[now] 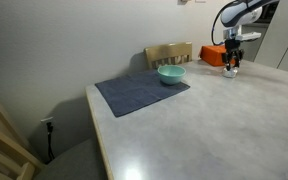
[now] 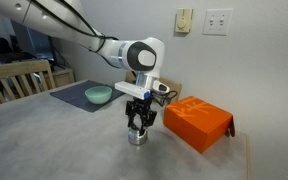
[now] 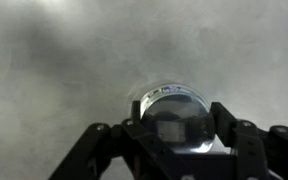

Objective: Take the lid off the bottle and put it on the table

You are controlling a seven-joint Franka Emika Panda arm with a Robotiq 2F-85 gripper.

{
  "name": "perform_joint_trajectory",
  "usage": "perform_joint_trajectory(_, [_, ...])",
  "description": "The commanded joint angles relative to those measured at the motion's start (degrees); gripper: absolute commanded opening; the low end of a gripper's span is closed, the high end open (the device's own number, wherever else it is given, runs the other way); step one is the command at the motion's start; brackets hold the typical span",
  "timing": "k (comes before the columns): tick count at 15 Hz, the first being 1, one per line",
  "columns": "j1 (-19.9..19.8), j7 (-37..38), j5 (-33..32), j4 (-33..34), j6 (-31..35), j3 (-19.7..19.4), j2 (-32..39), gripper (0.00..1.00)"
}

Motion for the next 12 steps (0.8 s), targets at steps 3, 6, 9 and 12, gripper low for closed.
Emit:
perform_joint_trajectory(3, [-0.5,-0.5,-0.5,1.8,-1.1,0.3,0.8,0.44])
perform_joint_trajectory(6, [0.5,-0.6,-0.7,-1.4,0.9,-0.1,-1.5,0.44])
perform_joint_trajectory(9, [1.8,-0.4,-1.7,-4.2,2.6,-0.3,-3.5,0.44])
perform_joint_trajectory(12, [3.4,0.4,-3.2,-6.8,4.4,-0.5,-5.3,0.44])
